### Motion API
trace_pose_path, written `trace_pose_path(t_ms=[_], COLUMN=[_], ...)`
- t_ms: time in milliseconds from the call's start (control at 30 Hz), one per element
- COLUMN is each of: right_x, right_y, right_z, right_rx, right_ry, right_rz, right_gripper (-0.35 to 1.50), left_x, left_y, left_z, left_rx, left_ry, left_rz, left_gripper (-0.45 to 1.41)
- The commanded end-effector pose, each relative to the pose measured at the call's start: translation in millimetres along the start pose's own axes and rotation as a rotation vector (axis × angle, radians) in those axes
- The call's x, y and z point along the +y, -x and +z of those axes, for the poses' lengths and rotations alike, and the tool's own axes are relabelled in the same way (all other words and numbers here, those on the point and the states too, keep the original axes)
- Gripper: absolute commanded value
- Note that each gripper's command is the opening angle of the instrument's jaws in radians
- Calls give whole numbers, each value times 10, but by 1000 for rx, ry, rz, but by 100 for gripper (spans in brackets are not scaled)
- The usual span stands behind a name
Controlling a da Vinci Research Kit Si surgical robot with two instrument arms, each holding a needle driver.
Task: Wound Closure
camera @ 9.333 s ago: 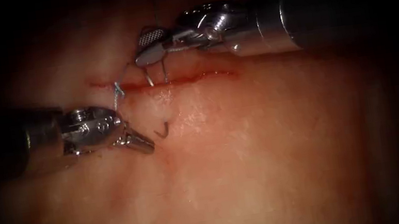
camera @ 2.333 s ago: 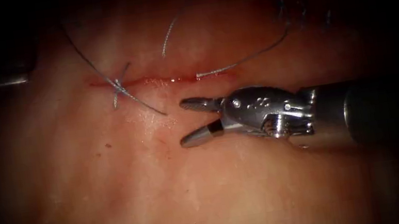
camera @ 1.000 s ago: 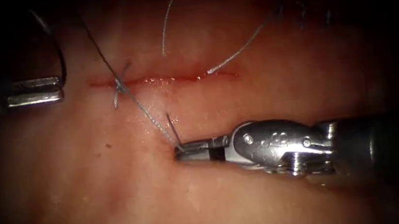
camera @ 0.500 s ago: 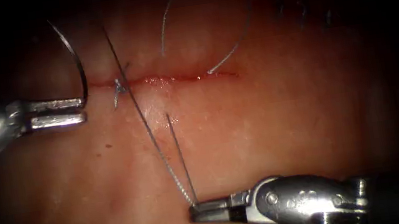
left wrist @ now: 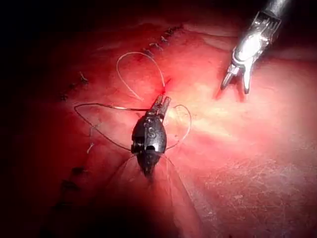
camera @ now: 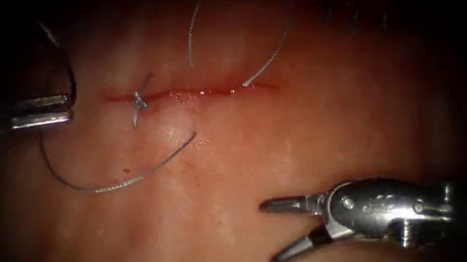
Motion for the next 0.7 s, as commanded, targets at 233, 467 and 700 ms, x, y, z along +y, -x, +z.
trace_pose_path(t_ms=[233,467,700], right_x=[59,74,75], right_y=[20,13,9], right_z=[27,66,94], right_rx=[20,25,22], right_ry=[149,204,200], right_rz=[-47,-115,-138], right_gripper=[147,143,138], left_x=[-5,-4,-3], left_y=[9,9,11], left_z=[11,13,16], left_rx=[-3,-5,-6], left_ry=[-18,-23,-19], left_rz=[-7,-7,-10], left_gripper=[-45,-45,-45])
